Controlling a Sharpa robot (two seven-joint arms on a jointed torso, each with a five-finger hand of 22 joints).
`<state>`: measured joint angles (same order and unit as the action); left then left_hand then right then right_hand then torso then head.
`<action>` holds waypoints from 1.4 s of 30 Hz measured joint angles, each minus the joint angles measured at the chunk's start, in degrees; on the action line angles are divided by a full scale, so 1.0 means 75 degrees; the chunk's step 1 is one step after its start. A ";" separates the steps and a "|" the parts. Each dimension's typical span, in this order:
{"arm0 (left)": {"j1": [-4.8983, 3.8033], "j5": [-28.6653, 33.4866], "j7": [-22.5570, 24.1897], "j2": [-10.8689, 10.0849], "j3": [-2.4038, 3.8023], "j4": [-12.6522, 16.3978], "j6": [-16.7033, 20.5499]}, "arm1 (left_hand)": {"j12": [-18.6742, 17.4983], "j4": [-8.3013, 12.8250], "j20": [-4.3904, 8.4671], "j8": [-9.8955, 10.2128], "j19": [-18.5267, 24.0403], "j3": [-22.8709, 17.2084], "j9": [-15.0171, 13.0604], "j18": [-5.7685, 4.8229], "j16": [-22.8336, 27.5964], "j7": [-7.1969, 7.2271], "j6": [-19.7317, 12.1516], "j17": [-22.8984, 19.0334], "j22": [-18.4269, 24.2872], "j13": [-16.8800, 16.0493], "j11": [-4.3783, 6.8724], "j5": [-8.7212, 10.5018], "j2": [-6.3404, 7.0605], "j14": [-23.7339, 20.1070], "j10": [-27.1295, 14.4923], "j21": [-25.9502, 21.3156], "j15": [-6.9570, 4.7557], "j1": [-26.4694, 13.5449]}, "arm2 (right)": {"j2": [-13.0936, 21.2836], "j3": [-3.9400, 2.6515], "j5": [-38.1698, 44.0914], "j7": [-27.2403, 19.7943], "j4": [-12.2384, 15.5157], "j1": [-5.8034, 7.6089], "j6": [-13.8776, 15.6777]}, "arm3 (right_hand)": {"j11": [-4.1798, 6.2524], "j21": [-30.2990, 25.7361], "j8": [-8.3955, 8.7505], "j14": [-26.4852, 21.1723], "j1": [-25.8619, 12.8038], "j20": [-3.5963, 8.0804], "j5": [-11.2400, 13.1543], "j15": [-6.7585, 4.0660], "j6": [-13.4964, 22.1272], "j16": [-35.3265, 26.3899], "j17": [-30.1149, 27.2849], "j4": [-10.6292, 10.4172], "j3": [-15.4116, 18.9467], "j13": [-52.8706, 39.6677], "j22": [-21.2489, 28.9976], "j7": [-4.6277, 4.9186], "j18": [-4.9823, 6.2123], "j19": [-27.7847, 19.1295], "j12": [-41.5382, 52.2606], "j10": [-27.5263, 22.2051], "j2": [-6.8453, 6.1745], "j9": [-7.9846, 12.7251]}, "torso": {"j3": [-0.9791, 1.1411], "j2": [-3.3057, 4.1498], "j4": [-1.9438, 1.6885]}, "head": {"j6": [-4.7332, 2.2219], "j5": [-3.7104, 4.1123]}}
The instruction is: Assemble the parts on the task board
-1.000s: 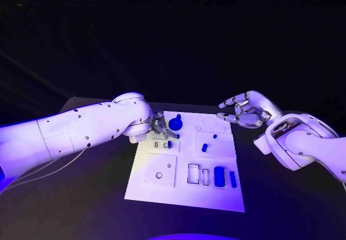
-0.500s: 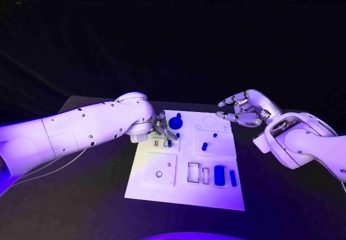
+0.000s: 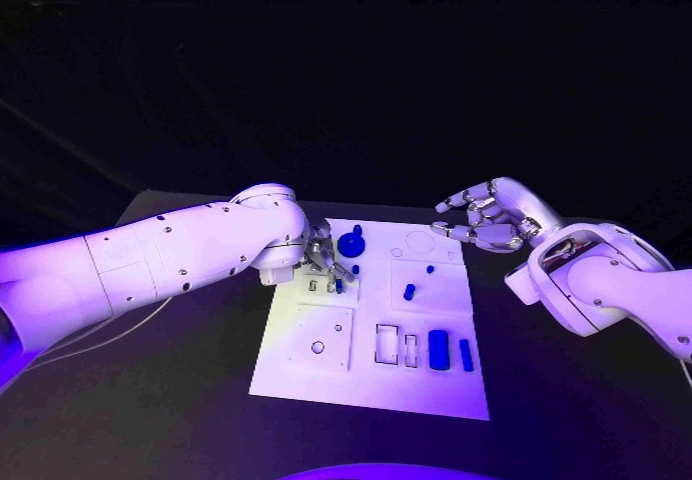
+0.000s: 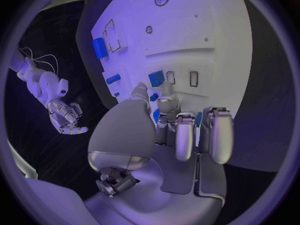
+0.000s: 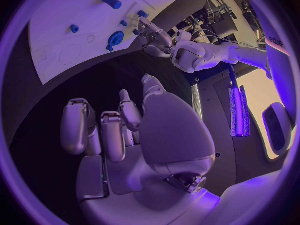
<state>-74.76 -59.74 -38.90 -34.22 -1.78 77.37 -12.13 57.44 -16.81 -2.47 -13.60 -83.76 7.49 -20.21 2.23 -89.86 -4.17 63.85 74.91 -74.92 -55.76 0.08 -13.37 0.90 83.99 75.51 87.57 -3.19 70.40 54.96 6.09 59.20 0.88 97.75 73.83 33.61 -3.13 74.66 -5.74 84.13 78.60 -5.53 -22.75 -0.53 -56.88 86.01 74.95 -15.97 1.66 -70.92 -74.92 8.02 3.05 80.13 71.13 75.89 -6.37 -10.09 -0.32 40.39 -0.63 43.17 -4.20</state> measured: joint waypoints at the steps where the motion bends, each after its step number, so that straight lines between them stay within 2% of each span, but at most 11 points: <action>1: 0.0000 0.0000 0.0000 0.0000 0.0000 0.0000 -0.0010 | 0.0000 0.0000 0.0000 0.0000 0.0000 0.0000 -0.0010 0.0000 0.0000 0.0000 0.0000 0.0000 0.0000 -0.0010 0.0000 0.0000 0.0000 0.0000 0.0000 0.0000 0.0000 0.0000 | -0.0003 0.0000 0.0000 0.0000 -0.0002 0.0000 0.0000 | 0.0000 0.0000 0.0000 0.0000 0.0000 0.0000 0.0000 0.0000 0.0000 0.0000 0.0000 0.0000 0.0000 0.0000 0.0000 0.0000 0.0000 0.0000 0.0000 0.0000 0.0000 0.0000 | 0.0001 0.0000 -0.0001 | 0.0001 0.0000; 9: 0.0000 0.0013 0.0003 0.0001 -0.0001 0.0007 -0.0088 | 0.0061 0.0000 0.0000 -0.0076 0.0000 0.0000 -0.0090 0.0000 0.0000 0.0000 0.0000 0.0000 0.0000 -0.0067 0.0000 0.0000 -0.0037 0.0000 0.0000 0.0000 0.0000 0.0037 | -0.0029 0.0001 -0.0001 0.0000 -0.0020 -0.0002 0.0001 | 0.0000 0.0000 0.0000 0.0000 0.0000 0.0000 0.0000 0.0000 0.0000 0.0000 -0.0001 0.0000 0.0000 0.0000 0.0001 0.0000 0.0000 0.0000 0.0000 0.0000 0.0000 0.0000 | 0.0002 0.0000 0.0000 | 0.0007 -0.0013; 14: 0.0000 0.0037 0.0004 0.0002 -0.0001 0.0009 -0.0120 | 0.0061 0.0000 0.0000 -0.0106 0.0000 0.0000 -0.0162 0.0000 0.0000 0.0000 0.0000 0.0000 0.0001 -0.0094 0.0000 0.0000 -0.0120 0.0000 0.0000 0.0000 0.0000 0.0120 | -0.0035 0.0002 -0.0002 0.0001 -0.0030 -0.0005 0.0001 | 0.0000 0.0000 0.0000 0.0000 0.0000 0.0000 0.0000 0.0000 0.0000 0.0000 -0.0001 0.0000 0.0000 0.0000 0.0001 0.0000 0.0000 0.0000 0.0000 0.0000 0.0000 0.0000 | 0.0006 0.0000 0.0000 | 0.0007 -0.0023; 16: 0.0001 0.0051 0.0005 0.0003 -0.0001 0.0009 -0.0131 | 0.0093 0.0014 0.0000 -0.0154 0.0000 -0.0014 -0.0217 -0.0001 0.0000 0.0028 -0.0028 -0.0001 0.0001 -0.0112 0.0000 0.0000 -0.0217 0.0000 0.0000 0.0000 0.0000 0.0218 | -0.0037 0.0002 -0.0003 0.0002 -0.0032 -0.0005 0.0001 | 0.0000 0.0000 0.0000 0.0000 0.0000 0.0000 0.0000 0.0000 0.0000 0.0000 -0.0002 0.0000 0.0000 0.0000 0.0001 0.0000 0.0000 0.0000 0.0000 0.0000 0.0000 0.0000 | 0.0006 0.0001 0.0001 | 0.0007 -0.0029; 23: 0.0001 0.0082 0.0016 0.0010 -0.0001 0.0006 -0.0165 | 0.0093 0.0133 0.0000 -0.0224 0.0000 -0.0160 -0.0384 0.0000 0.0000 0.0042 -0.0096 -0.0001 0.0001 -0.0139 0.0028 0.0000 -0.0278 0.0000 -0.0028 0.0000 0.0001 0.0694 | -0.0046 0.0002 -0.0004 0.0003 -0.0037 -0.0007 0.0001 | 0.0000 0.0000 0.0000 0.0000 0.0000 0.0000 0.0000 0.0000 0.0000 0.0000 -0.0002 0.0000 0.0000 0.0000 0.0002 0.0000 0.0000 0.0000 0.0000 0.0000 0.0000 0.0000 | 0.0007 0.0003 0.0001 | 0.0017 -0.0031; 28: 0.0001 0.0135 0.0024 0.0017 -0.0001 0.0000 -0.0183 | 0.0093 0.0167 0.0000 -0.0273 0.0001 -0.0426 -0.0506 0.0000 0.0000 0.0076 -0.0184 -0.0001 0.0001 -0.0141 0.0028 0.0000 -0.0361 0.0003 -0.0028 0.0000 -0.0033 0.1087 | -0.0050 0.0002 -0.0004 0.0004 -0.0040 -0.0007 0.0001 | 0.0000 0.0000 0.0000 0.0000 0.0000 0.0000 0.0000 0.0000 0.0000 0.0000 -0.0002 0.0000 0.0000 0.0000 -0.0004 0.0000 0.0000 0.0000 0.0000 0.0000 0.0000 0.0000 | 0.0007 0.0003 0.0001 | 0.0026 -0.0031; 35: -0.0003 0.0319 0.0047 0.0013 0.0010 -0.0004 -0.0184 | 0.0053 0.0259 0.0006 -0.0373 -0.0006 -0.0938 -0.0697 0.0000 0.0000 0.0109 -0.0247 -0.0001 0.0001 -0.0162 0.0054 0.0026 -0.0369 0.0015 -0.0057 0.0000 -0.0070 0.1578 | -0.0054 0.0003 -0.0005 0.0004 -0.0045 -0.0008 0.0001 | 0.0000 -0.0036 -0.0031 0.0000 0.0000 0.0000 0.0000 0.0000 0.0000 -0.0029 -0.0003 0.0000 0.0000 0.0000 -0.0004 0.0000 0.0000 0.0000 0.0000 0.0000 0.0000 0.0000 | 0.0009 0.0004 0.0004 | 0.0033 -0.0035; 40: -0.0003 0.0463 0.0064 -0.0009 0.0009 -0.0002 -0.0171 | -0.0013 0.0206 0.0029 -0.0458 -0.0028 -0.1523 -0.0932 0.0001 0.0000 0.0113 -0.0361 0.0002 0.0001 -0.0162 0.0108 -0.0013 -0.0229 -0.0001 -0.0055 0.0000 -0.0108 0.1782 | -0.0056 0.0003 -0.0005 0.0004 -0.0056 -0.0010 0.0002 | 0.0000 -0.0036 -0.0031 0.0000 0.0000 0.0000 0.0000 0.0000 0.0000 -0.0029 -0.0003 0.0000 0.0000 0.0000 -0.0003 0.0000 0.0000 0.0000 0.0000 0.0000 0.0000 0.0000 | 0.0011 0.0007 0.0004 | 0.0036 -0.0035; 42: -0.0003 0.0504 0.0067 -0.0015 0.0006 -0.0002 -0.0167 | -0.0055 0.0084 0.0028 -0.0490 -0.0028 -0.1747 -0.0945 0.0001 0.0000 0.0136 -0.0411 0.0005 0.0001 -0.0161 0.0108 -0.0015 -0.0157 -0.0001 -0.0055 0.0000 -0.0108 0.1854 | -0.0059 0.0003 -0.0005 0.0004 -0.0060 -0.0010 0.0002 | 0.0000 -0.0036 -0.0031 0.0000 0.0000 0.0000 0.0000 0.0000 0.0000 -0.0029 -0.0004 0.0000 0.0000 0.0000 -0.0003 0.0000 0.0000 0.0001 0.0000 0.0000 0.0000 0.0000 | 0.0012 0.0007 0.0003 | 0.0036 -0.0030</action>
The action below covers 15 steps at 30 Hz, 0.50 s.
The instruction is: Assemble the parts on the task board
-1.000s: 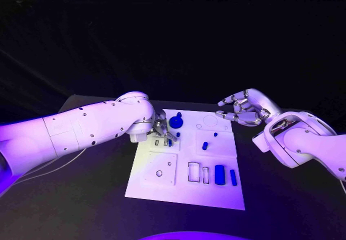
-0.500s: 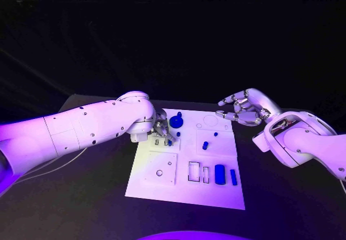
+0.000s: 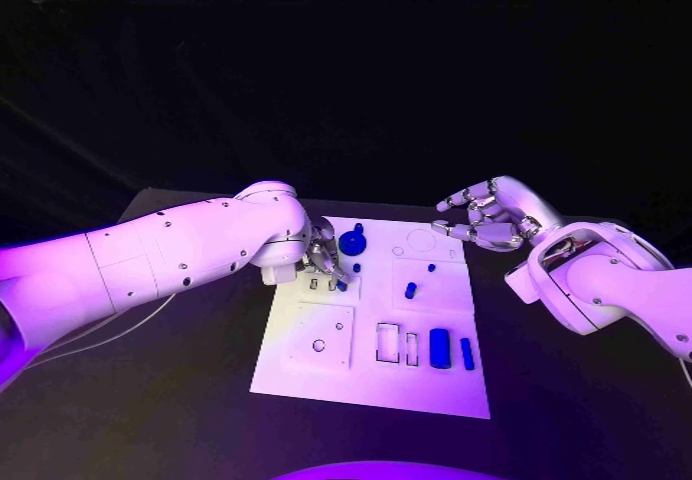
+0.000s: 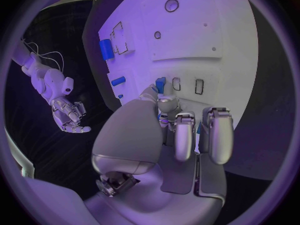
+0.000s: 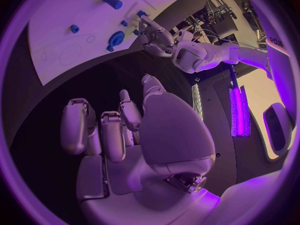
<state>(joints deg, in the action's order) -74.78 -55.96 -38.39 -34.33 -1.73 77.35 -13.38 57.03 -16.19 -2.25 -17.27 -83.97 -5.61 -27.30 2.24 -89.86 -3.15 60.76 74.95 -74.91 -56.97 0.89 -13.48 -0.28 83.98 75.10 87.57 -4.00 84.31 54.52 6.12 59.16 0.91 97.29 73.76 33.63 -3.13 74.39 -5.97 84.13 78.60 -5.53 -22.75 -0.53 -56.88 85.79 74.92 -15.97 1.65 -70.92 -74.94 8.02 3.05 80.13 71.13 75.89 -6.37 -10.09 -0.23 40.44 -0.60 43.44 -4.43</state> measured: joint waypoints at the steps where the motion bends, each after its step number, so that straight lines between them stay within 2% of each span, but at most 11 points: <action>1: 0.0000 0.0019 0.0002 -0.0003 -0.0002 0.0000 0.0002 | 0.0000 -0.0069 0.0000 -0.0011 0.0000 -0.0075 -0.0001 0.0000 0.0000 -0.0001 -0.0001 0.0000 0.0000 0.0003 0.0000 0.0000 0.0040 0.0000 0.0000 0.0000 0.0000 0.0040 | -0.0002 0.0000 0.0000 0.0000 -0.0002 -0.0001 0.0000 | 0.0000 0.0000 0.0000 0.0000 0.0000 0.0000 0.0000 0.0000 0.0000 0.0000 0.0000 0.0000 0.0000 0.0000 0.0000 0.0000 0.0000 0.0000 0.0000 0.0000 0.0000 0.0000 | 0.0001 0.0000 -0.0001 | 0.0000 0.0001; 4: 0.0003 0.0084 0.0006 -0.0023 -0.0004 0.0000 0.0015 | -0.0034 -0.0274 0.0000 -0.0028 0.0000 -0.0282 -0.0001 0.0000 0.0000 -0.0001 -0.0055 0.0000 0.0000 0.0010 0.0000 0.0000 0.0154 0.0000 0.0000 0.0000 0.0000 0.0151 | -0.0011 0.0000 0.0000 0.0000 -0.0007 -0.0004 0.0000 | 0.0000 0.0000 0.0000 0.0000 0.0000 0.0000 -0.0013 0.0000 0.0000 0.0000 0.0000 0.0000 0.0000 0.0000 0.0000 0.0000 0.0000 0.0000 0.0000 0.0000 0.0000 0.0000 | 0.0001 0.0001 -0.0002 | 0.0000 0.0002; 6: 0.0004 0.0121 0.0010 -0.0038 -0.0005 0.0000 0.0026 | -0.0089 -0.0509 0.0000 -0.0059 0.0000 -0.0621 -0.0018 0.0001 0.0000 -0.0002 -0.0107 0.0000 0.0000 0.0019 0.0000 0.0000 0.0391 0.0000 0.0000 0.0000 0.0000 0.0167 | -0.0014 0.0000 0.0000 0.0000 -0.0010 -0.0006 0.0001 | 0.0000 0.0000 0.0000 0.0000 0.0000 0.0000 -0.0043 0.0000 0.0000 0.0000 0.0000 0.0000 0.0000 0.0000 0.0001 0.0000 0.0000 0.0000 0.0000 0.0000 0.0000 0.0000 | 0.0001 0.0001 -0.0002 | 0.0000 -0.0003; 7: 0.0005 0.0149 0.0013 -0.0051 -0.0005 0.0001 0.0038 | -0.0089 -0.0533 0.0000 -0.0078 0.0000 -0.0984 -0.0101 0.0000 0.0000 -0.0017 -0.0123 -0.0001 0.0000 0.0017 0.0000 0.0000 0.0587 0.0000 0.0000 0.0000 0.0000 0.0094 | -0.0015 0.0000 0.0000 -0.0001 -0.0012 -0.0007 0.0001 | 0.0000 0.0000 0.0000 0.0000 0.0000 0.0000 -0.0044 0.0000 0.0000 0.0000 -0.0001 0.0000 0.0000 0.0000 0.0001 0.0000 0.0000 0.0000 0.0000 0.0000 0.0000 0.0000 | 0.0001 0.0001 -0.0002 | -0.0001 -0.0004; 8: 0.0006 0.0174 0.0017 -0.0062 -0.0005 0.0002 0.0051 | -0.0089 -0.0484 0.0000 -0.0080 0.0000 -0.1312 -0.0103 0.0000 0.0000 -0.0042 -0.0151 -0.0001 0.0000 0.0018 0.0000 0.0000 0.0744 0.0000 0.0000 0.0000 0.0000 0.0020 | -0.0015 0.0001 0.0000 -0.0002 -0.0013 -0.0007 0.0001 | 0.0000 0.0000 0.0000 0.0000 0.0000 0.0000 -0.0043 0.0000 0.0000 0.0000 0.0000 0.0000 0.0000 0.0000 0.0001 0.0000 0.0000 0.0000 0.0000 0.0000 0.0000 0.0000 | 0.0001 0.0001 -0.0003 | -0.0001 -0.0005; 11: 0.0006 0.0282 0.0032 -0.0108 -0.0005 0.0009 0.0115 | -0.0126 -0.0424 0.0000 -0.0123 0.0000 -0.1911 -0.0107 0.0000 0.0000 -0.0043 -0.0151 -0.0001 0.0000 0.0018 -0.0001 0.0000 0.1023 0.0000 0.0000 0.0000 0.0000 -0.0203 | -0.0015 0.0001 -0.0004 -0.0004 -0.0016 -0.0010 0.0002 | 0.0000 0.0000 0.0000 0.0000 0.0000 0.0000 -0.0043 0.0000 0.0000 0.0000 -0.0001 0.0000 0.0000 0.0000 0.0001 0.0000 0.0000 0.0000 0.0000 0.0000 0.0000 0.0000 | -0.0001 0.0001 -0.0004 | 0.0002 -0.0011; 13: 0.0006 0.0362 0.0045 -0.0141 -0.0006 0.0020 0.0169 | -0.0126 -0.0464 0.0000 -0.0123 0.0000 -0.2056 -0.0564 0.0000 0.0000 -0.0043 -0.0151 -0.0001 0.0000 0.0014 -0.0002 0.0000 0.1126 0.0000 0.0001 0.0000 0.0000 -0.0306 | -0.0015 0.0001 -0.0006 -0.0006 -0.0017 -0.0011 0.0002 | 0.0000 0.0000 0.0000 0.0000 0.0000 0.0000 -0.0043 0.0000 0.0000 0.0000 -0.0001 0.0000 0.0000 0.0000 0.0001 0.0000 0.0000 0.0000 0.0000 0.0000 0.0000 0.0000 | -0.0003 0.0001 -0.0006 | 0.0003 -0.0014; 15: 0.0007 0.0479 0.0061 -0.0186 -0.0006 0.0047 0.0247 | -0.0126 -0.0362 0.0000 -0.0167 0.0000 -0.2346 -0.0612 0.0000 0.0000 -0.0044 -0.0152 -0.0001 0.0000 -0.0007 -0.0012 0.0000 0.1258 0.0000 0.0045 0.0000 0.0000 -0.0438 | -0.0015 0.0001 -0.0009 -0.0006 -0.0017 -0.0011 0.0003 | 0.0000 0.0000 0.0000 0.0000 0.0000 0.0000 -0.0043 0.0000 0.0000 0.0000 -0.0001 0.0000 0.0000 0.0000 0.0002 0.0000 0.0000 0.0000 0.0000 0.0000 0.0000 0.0000 | -0.0005 0.0000 -0.0007 | 0.0004 -0.0021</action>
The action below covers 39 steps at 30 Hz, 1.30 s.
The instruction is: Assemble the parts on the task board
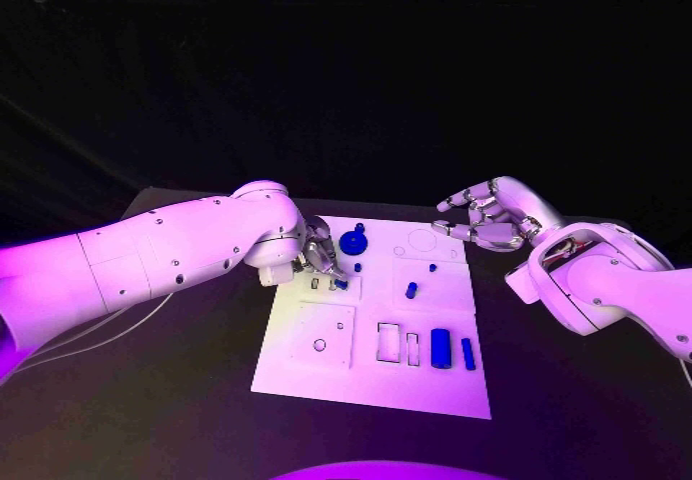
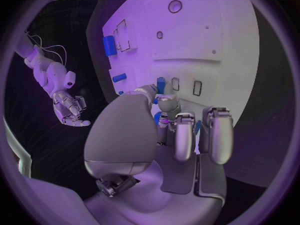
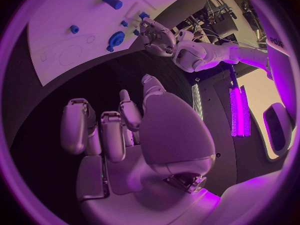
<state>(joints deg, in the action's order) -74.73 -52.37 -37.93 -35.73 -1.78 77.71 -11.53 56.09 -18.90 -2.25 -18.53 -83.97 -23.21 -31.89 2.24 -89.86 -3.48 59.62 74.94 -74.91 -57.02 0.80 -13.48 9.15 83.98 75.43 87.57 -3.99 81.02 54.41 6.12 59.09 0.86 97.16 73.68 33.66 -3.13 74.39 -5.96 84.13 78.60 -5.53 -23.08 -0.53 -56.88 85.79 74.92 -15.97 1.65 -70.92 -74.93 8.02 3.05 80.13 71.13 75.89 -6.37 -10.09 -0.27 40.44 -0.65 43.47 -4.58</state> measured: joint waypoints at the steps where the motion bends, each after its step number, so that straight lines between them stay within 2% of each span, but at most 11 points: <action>1: 0.0001 0.0059 0.0008 -0.0023 0.0000 0.0015 0.0040 | 0.0000 0.0034 0.0000 -0.0013 0.0000 -0.0076 -0.0004 -0.0001 0.0000 0.0000 0.0000 0.0000 0.0000 -0.0020 0.0013 0.0000 0.0038 0.0000 0.0013 0.0000 0.0000 -0.0038 | 0.0001 0.0000 -0.0001 0.0000 0.0000 0.0000 0.0001 | 0.0000 0.0000 0.0000 0.0000 0.0000 0.0000 0.0000 0.0000 0.0000 0.0000 0.0000 0.0000 0.0000 0.0000 0.0000 0.0000 0.0000 0.0000 0.0000 0.0000 0.0000 0.0000 | 0.0001 0.0000 0.0000 | 0.0000 -0.0004; 2: 0.0001 0.0117 0.0017 -0.0048 0.0000 0.0033 0.0082 | 0.0000 0.0067 0.0000 -0.0028 0.0000 -0.0171 -0.0006 0.0000 0.0000 -0.0002 -0.0002 0.0000 0.0000 -0.0036 0.0027 0.0000 0.0090 0.0000 0.0028 0.0000 0.0000 -0.0090 | 0.0002 0.0000 -0.0002 -0.0001 0.0000 -0.0001 0.0001 | 0.0000 0.0000 0.0000 0.0000 0.0000 0.0000 0.0000 0.0000 0.0000 0.0000 0.0000 0.0000 0.0000 0.0000 0.0000 0.0000 0.0000 0.0000 0.0000 0.0000 0.0000 0.0000 | 0.0001 0.0000 0.0000 | 0.0000 -0.0005; 4: 0.0004 0.0260 0.0038 -0.0116 0.0000 0.0083 0.0196 | 0.0001 0.0133 0.0000 -0.0043 0.0000 -0.0254 -0.0266 0.0000 0.0000 -0.0010 -0.0010 0.0000 0.0000 -0.0076 0.0029 0.0000 0.0174 0.0000 0.0083 0.0000 0.0000 -0.0174 | 0.0008 0.0000 -0.0005 -0.0003 0.0000 -0.0001 0.0002 | 0.0000 0.0000 0.0000 0.0000 0.0000 0.0000 0.0000 0.0000 0.0000 0.0000 0.0000 0.0000 0.0000 0.0000 0.0000 0.0000 0.0000 0.0000 0.0000 0.0000 0.0000 0.0000 | 0.0001 -0.0001 0.0000 | 0.0001 -0.0010; 8: 0.0011 0.0468 0.0063 -0.0223 0.0000 0.0153 0.0390 | 0.0065 0.0216 0.0000 -0.0096 0.0000 -0.0337 -0.0273 0.0000 0.0000 -0.0011 -0.0009 -0.0001 0.0000 -0.0127 0.0051 0.0000 0.0262 0.0000 0.0113 0.0000 0.0000 -0.0264 | 0.0013 0.0000 -0.0010 -0.0004 0.0001 -0.0001 0.0005 | 0.0000 0.0000 0.0000 0.0000 0.0000 0.0000 0.0000 0.0000 0.0000 0.0000 0.0000 0.0000 0.0000 0.0000 0.0000 0.0000 0.0000 0.0000 0.0000 0.0000 0.0000 0.0000 | 0.0001 -0.0002 -0.0001 | 0.0006 -0.0015; 9: 0.0015 0.0537 0.0070 -0.0258 0.0000 0.0180 0.0458 | 0.0065 0.0331 0.0000 -0.0096 0.0000 -0.0452 -0.0274 -0.0001 0.0000 -0.0011 -0.0009 -0.0001 0.0000 -0.0141 0.0043 0.0002 0.0277 0.0000 0.0152 0.0000 0.0000 -0.0279 | 0.0016 0.0000 -0.0011 -0.0004 0.0001 -0.0001 0.0007 | 0.0000 0.0000 0.0000 0.0000 0.0000 0.0000 0.0000 0.0000 0.0000 0.0000 0.0000 0.0000 0.0000 0.0000 0.0000 0.0000 0.0001 0.0000 0.0000 0.0000 0.0000 0.0000 | 0.0001 -0.0003 -0.0004 | 0.0007 -0.0015; 15: 0.0037 0.0782 0.0085 -0.0371 0.0000 0.0269 0.0712 | 0.0097 0.0413 0.0000 -0.0156 0.0000 -0.0534 -0.0276 0.0000 0.0000 -0.0012 -0.0010 -0.0001 0.0000 -0.0173 0.0054 0.0005 0.0330 0.0000 0.0165 0.0032 0.0000 -0.0333 | 0.0024 0.0000 -0.0017 -0.0005 0.0004 -0.0002 0.0014 | 0.0000 0.0000 0.0000 0.0000 0.0000 0.0000 0.0000 0.0000 0.0000 0.0000 -0.0001 0.0000 0.0000 0.0000 0.0001 0.0000 0.0000 0.0000 0.0000 0.0000 0.0000 0.0000 | 0.0001 -0.0003 -0.0008 | 0.0020 -0.0025; 17: 0.0046 0.0817 0.0085 -0.0396 0.0000 0.0298 0.0782 | 0.0097 0.0414 0.0000 -0.0156 0.0000 -0.0535 -0.0276 -0.0087 0.0000 -0.0012 -0.0010 -0.0001 0.0000 -0.0182 0.0036 0.0008 0.0332 0.0000 0.0183 0.0032 0.0000 -0.0335 | 0.0025 0.0000 -0.0020 -0.0006 0.0004 -0.0002 0.0017 | 0.0000 0.0000 0.0000 0.0000 0.0000 0.0000 0.0000 0.0000 0.0000 0.0000 -0.0001 0.0000 0.0000 0.0000 0.0001 0.0000 0.0000 0.0000 0.0000 0.0000 0.0000 0.0000 | 0.0001 -0.0002 -0.0005 | 0.0025 -0.0030; 22: 0.0075 0.0816 0.0082 -0.0434 -0.0004 0.0346 0.0937 | 0.0137 0.0458 0.0000 -0.0216 0.0001 -0.0580 -0.0277 -0.0122 0.0000 -0.0024 -0.0022 -0.0002 -0.0001 -0.0237 0.0071 0.0008 0.0371 0.0000 0.0263 0.0047 0.0001 -0.0375 | 0.0027 0.0000 -0.0027 -0.0008 0.0004 -0.0003 0.0025 | 0.0000 0.0000 0.0000 0.0000 -0.0003 0.0000 0.0000 0.0000 0.0000 0.0000 -0.0001 -0.0022 0.0022 0.0000 0.0002 0.0000 0.0000 0.0000 0.0000 0.0000 0.0003 0.0007 | 0.0005 0.0001 0.0000 | 0.0037 -0.0048; 36: 0.0208 -0.0029 0.0028 -0.0536 -0.0009 0.0608 0.1306 | 0.0181 0.0553 -0.0001 -0.0274 0.0001 -0.0674 -0.0317 -0.0122 0.0000 -0.0010 -0.0007 -0.0003 -0.0005 -0.0226 0.0069 0.0009 0.0455 0.0000 0.0287 0.0068 0.0001 -0.0541 | 0.0019 0.0001 -0.0046 -0.0014 -0.0003 -0.0005 0.0041 | 0.0000 0.0000 0.0000 0.0000 -0.0033 0.0000 -0.0032 0.0000 0.0000 0.0000 -0.0001 -0.0022 0.0022 0.0000 0.0003 0.0000 0.0001 0.0000 0.0000 0.0000 0.0034 0.0007 | 0.0009 0.0008 0.0007 | 0.0073 -0.0089; 39: 0.0246 -0.0216 0.0015 -0.0542 -0.0009 0.0642 0.1341 | 0.0181 0.0657 -0.0001 -0.0274 0.0001 -0.0778 -0.0318 -0.0122 0.0000 -0.0010 -0.0007 -0.0003 -0.0005 -0.0221 0.0055 0.0025 0.0481 0.0000 0.0302 0.0069 0.0001 -0.0567 | 0.0019 0.0001 -0.0048 -0.0016 -0.0003 -0.0005 0.0046 | 0.0000 0.0000 0.0000 0.0000 -0.0033 0.0000 -0.0031 0.0000 0.0000 0.0000 -0.0002 -0.0022 0.0022 0.0000 0.0003 0.0000 0.0001 0.0000 0.0000 0.0000 0.0034 0.0007 | 0.0009 0.0008 0.0007 | 0.0083 -0.0098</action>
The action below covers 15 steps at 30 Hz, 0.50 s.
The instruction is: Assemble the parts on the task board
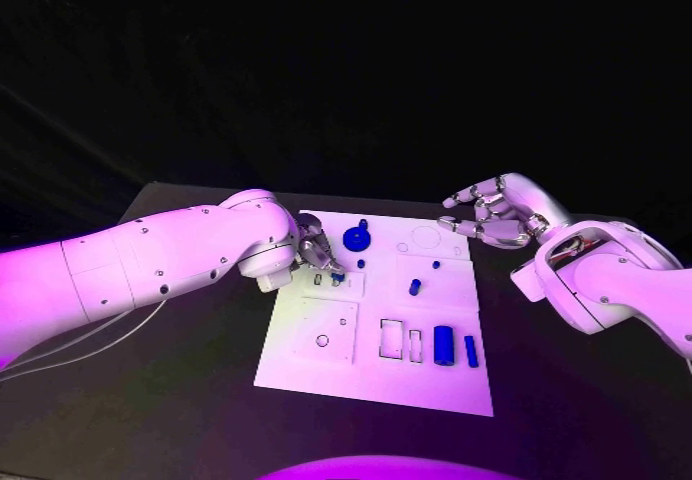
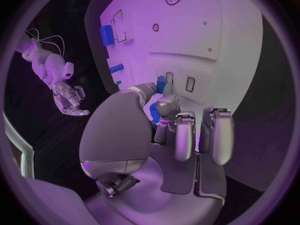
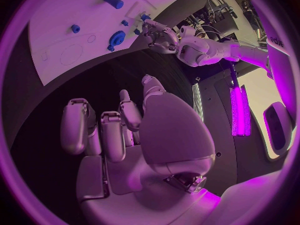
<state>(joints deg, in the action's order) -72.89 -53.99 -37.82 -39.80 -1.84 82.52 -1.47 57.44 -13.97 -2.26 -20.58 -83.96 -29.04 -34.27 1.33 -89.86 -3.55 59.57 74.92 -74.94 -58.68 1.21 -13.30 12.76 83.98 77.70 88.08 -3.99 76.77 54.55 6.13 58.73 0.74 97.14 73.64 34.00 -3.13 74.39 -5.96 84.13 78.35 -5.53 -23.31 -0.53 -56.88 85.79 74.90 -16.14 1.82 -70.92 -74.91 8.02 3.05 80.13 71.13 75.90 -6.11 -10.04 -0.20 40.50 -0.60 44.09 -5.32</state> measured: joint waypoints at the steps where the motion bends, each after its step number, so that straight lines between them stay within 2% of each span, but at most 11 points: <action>1: 0.0017 -0.0075 -0.0007 -0.0002 0.0000 0.0014 0.0012 | 0.0000 0.0003 0.0000 0.0000 0.0000 -0.0003 0.0000 0.0000 0.0000 0.0000 0.0000 0.0000 0.0000 0.0000 -0.0012 0.0000 0.0011 0.0000 0.0012 0.0000 0.0000 -0.0011 | 0.0000 0.0000 -0.0001 -0.0001 0.0000 0.0000 0.0002 | 0.0000 0.0000 0.0000 0.0000 0.0000 0.0000 0.0000 0.0000 0.0000 0.0000 0.0000 0.0000 0.0000 0.0000 0.0000 0.0000 0.0000 0.0000 0.0000 0.0000 0.0000 0.0000 | 0.0000 0.0000 0.0001 | 0.0002 -0.0001; 15: 0.0104 -0.0578 -0.0088 0.0006 0.0009 0.0044 0.0013 | -0.0053 0.0119 0.0000 -0.0034 0.0000 -0.0119 0.0000 0.0000 0.0000 0.0000 0.0001 -0.0001 0.0001 0.0026 -0.0014 0.0021 0.0038 0.0000 0.0012 0.0031 0.0000 -0.0102 | 0.0003 0.0000 -0.0007 -0.0004 0.0004 0.0000 0.0012 | 0.0000 -0.0037 0.0000 0.0000 0.0000 0.0000 0.0001 0.0000 0.0000 0.0000 0.0006 -0.0013 0.0013 0.0015 -0.0006 0.0000 0.0000 0.0000 0.0000 0.0000 0.0000 -0.0001 | -0.0007 0.0001 0.0001 | 0.0050 -0.0012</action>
<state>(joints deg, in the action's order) -72.11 -58.33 -38.48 -39.76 -1.77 82.85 -1.38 57.04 -13.08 -2.26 -20.84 -83.96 -29.93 -34.28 1.33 -89.86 -3.56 59.57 74.91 -74.93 -58.49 1.11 -13.14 13.05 83.98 77.78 88.31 -3.98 76.01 54.57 6.14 58.68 0.72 97.17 73.64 34.09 -3.13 74.11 -5.96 84.13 78.35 -5.53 -23.31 -0.53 -56.88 85.79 74.95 -16.24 1.92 -70.81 -74.95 8.02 3.06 80.13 71.14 75.90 -6.12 -10.05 -0.25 40.51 -0.59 44.46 -5.41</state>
